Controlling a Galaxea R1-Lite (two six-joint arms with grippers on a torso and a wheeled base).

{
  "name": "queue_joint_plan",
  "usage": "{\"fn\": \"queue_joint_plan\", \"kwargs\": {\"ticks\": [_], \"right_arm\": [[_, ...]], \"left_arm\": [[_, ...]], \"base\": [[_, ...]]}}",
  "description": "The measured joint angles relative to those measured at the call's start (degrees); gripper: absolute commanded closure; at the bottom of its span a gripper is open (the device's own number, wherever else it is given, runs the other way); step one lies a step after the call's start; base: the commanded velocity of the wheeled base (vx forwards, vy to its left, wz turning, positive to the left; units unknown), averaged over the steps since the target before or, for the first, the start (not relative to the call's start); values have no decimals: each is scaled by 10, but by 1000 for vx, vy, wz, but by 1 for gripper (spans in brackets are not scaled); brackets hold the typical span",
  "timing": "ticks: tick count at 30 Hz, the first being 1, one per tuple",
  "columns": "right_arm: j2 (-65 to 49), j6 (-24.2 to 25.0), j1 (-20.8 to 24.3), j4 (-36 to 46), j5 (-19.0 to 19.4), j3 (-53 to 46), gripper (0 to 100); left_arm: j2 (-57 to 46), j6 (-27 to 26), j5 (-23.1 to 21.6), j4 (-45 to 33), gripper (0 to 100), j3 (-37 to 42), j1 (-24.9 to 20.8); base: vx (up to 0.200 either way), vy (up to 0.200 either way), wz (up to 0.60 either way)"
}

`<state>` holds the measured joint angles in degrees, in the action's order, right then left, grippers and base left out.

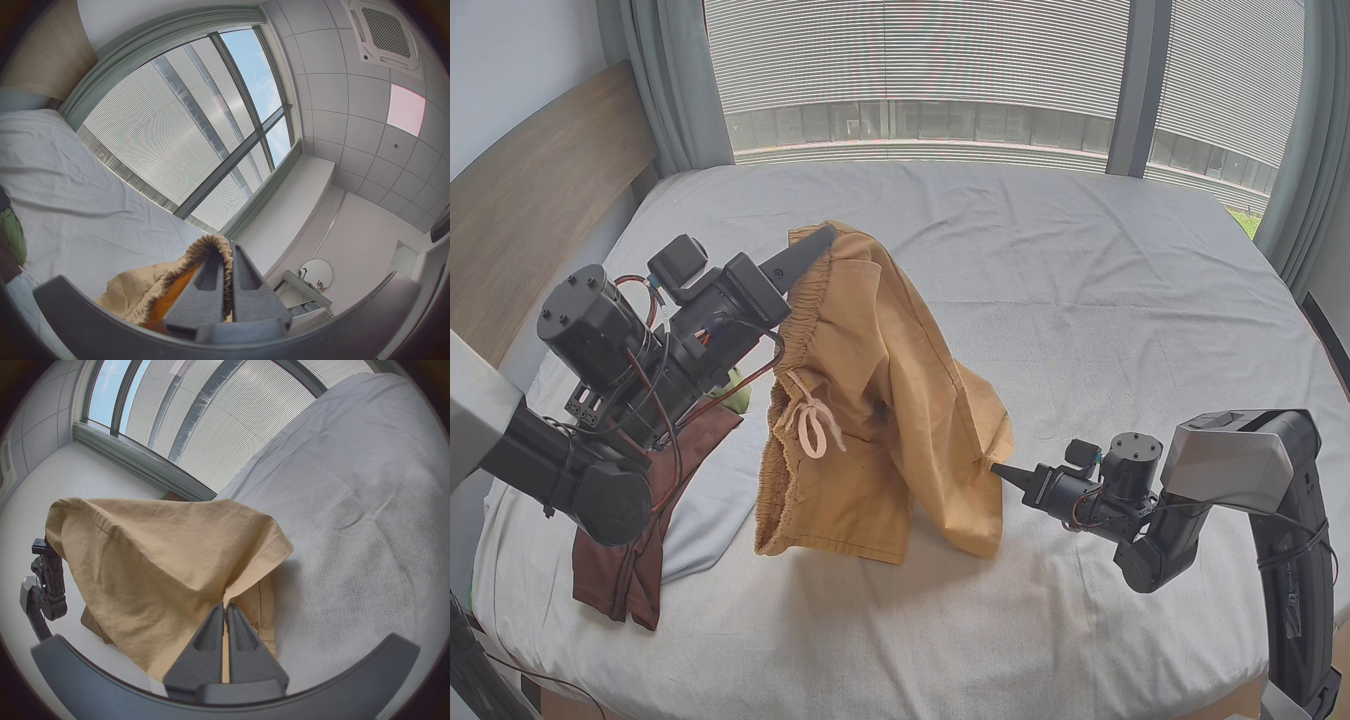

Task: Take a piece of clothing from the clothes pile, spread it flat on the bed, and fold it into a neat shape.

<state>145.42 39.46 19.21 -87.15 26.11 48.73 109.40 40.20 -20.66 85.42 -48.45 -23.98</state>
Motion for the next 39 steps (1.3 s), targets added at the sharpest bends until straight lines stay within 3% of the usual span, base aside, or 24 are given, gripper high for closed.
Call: {"fn": "queue_joint_plan", "kwargs": {"ticks": [7, 17, 30, 31, 39], "right_arm": [[-53, -1, -14, -8, 7, -75, 100], [-149, -16, -72, -11, 68, -203, 100], [-85, -45, -62, -12, 88, -194, 100], [-82, -46, -60, -11, 94, -192, 0], [-58, -44, -47, -12, 106, -158, 0]], "left_arm": [[4, 0, 0, 2, 100, 13, 7], [38, -2, 3, 28, 100, 33, 33], [51, -20, 4, 30, 100, 50, 40], [51, -21, 4, 30, 100, 51, 40], [52, -23, 3, 30, 100, 55, 40]], "base": [[0, 0, 0], [0, 0, 0], [0, 0, 0], [0, 0, 0], [0, 0, 0]]}}
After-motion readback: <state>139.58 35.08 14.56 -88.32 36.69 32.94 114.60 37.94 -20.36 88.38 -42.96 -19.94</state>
